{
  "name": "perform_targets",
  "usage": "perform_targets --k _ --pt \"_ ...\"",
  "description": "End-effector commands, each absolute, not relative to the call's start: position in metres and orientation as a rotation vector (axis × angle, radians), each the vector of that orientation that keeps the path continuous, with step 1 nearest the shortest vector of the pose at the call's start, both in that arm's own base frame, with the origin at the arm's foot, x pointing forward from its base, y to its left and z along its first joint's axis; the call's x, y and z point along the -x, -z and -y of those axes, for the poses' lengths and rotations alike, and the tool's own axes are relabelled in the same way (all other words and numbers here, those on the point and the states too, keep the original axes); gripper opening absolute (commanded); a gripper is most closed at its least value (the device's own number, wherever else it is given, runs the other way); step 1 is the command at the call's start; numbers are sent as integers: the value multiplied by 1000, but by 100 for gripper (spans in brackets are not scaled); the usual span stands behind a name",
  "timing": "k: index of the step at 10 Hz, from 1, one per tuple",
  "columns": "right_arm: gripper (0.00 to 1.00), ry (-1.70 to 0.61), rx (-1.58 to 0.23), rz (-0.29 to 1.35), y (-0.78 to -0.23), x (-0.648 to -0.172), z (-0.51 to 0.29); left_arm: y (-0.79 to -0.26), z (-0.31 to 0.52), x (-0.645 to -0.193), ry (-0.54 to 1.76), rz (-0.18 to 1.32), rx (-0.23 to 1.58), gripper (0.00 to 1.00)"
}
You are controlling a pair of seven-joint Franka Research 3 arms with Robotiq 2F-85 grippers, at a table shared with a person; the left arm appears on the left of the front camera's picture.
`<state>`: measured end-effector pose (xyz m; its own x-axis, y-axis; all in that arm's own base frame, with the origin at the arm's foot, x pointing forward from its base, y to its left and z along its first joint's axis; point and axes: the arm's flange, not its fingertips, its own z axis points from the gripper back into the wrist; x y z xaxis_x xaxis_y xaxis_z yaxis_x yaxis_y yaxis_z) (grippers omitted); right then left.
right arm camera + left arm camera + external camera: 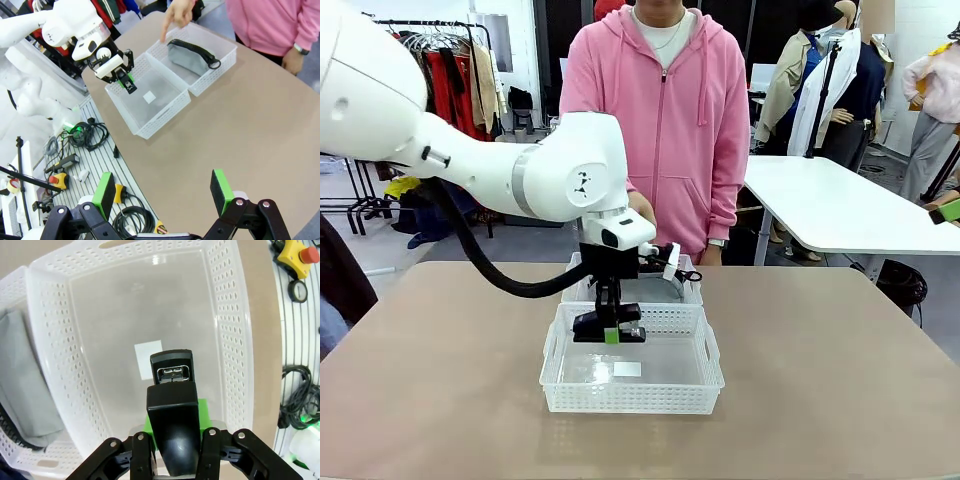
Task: Distribute items into two baskets.
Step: Place the picked Stapler into the Organizing basket as instructed by the person.
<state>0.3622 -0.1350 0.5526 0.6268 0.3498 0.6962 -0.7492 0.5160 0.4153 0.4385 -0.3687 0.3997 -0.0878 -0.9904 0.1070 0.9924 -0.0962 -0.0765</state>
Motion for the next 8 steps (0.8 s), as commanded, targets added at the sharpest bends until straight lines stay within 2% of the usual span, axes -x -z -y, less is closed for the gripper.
perform_targets --k 1,4,8 --pt "100 -721 -787 623 -552 -363 133 -398 375 -440 1642 41 132 0" --pt "100 -721 -787 623 -552 -363 133 -380 388 -440 1647 54 114 0" --pt "100 -721 -787 623 -552 -363 133 -362 392 -464 1680 5 146 0"
